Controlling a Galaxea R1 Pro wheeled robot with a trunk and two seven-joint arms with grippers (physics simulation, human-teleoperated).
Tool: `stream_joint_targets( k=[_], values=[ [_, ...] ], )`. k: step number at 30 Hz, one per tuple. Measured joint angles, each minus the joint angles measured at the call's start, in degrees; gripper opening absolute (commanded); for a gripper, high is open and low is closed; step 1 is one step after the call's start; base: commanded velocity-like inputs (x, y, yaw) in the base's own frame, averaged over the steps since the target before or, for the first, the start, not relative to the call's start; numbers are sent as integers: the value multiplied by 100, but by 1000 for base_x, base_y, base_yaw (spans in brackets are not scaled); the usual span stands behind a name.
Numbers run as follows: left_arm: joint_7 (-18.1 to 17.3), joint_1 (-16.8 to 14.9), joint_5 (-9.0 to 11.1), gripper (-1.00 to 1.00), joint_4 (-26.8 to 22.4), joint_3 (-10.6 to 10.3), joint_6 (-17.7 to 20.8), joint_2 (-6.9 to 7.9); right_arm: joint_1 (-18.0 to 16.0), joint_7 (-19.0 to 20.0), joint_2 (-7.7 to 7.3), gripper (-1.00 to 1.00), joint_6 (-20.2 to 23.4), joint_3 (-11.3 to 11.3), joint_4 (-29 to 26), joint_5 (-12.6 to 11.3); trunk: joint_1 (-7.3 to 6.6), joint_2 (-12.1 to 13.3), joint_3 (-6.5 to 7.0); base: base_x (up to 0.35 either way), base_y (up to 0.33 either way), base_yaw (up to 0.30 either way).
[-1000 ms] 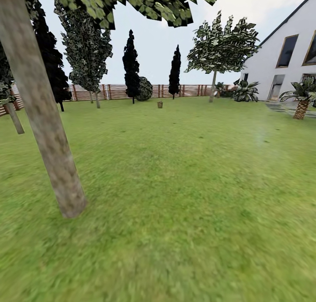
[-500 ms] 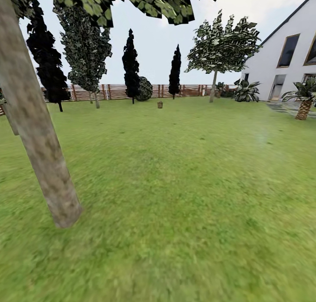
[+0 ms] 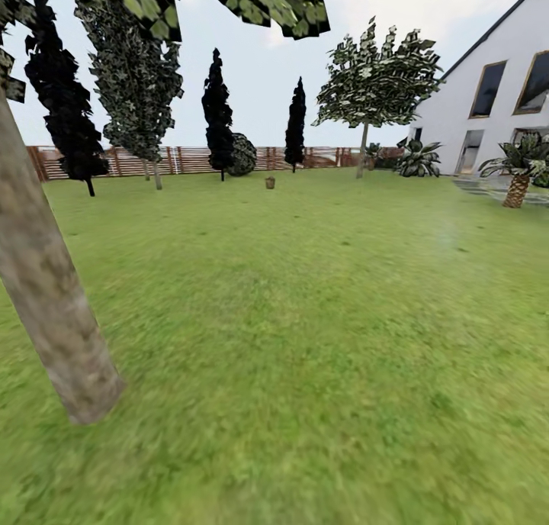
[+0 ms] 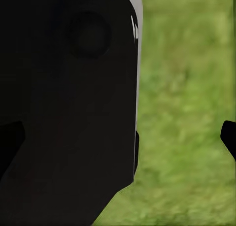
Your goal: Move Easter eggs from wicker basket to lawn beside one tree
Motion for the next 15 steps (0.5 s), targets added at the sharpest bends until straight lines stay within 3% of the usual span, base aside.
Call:
stream_joint_targets(
  k=[15],
  values=[
    [0,0,0,100,0,0,0,0,0,-1,1,100,15,-4,4,12,0,0,0,337,0,-16]
  ],
)
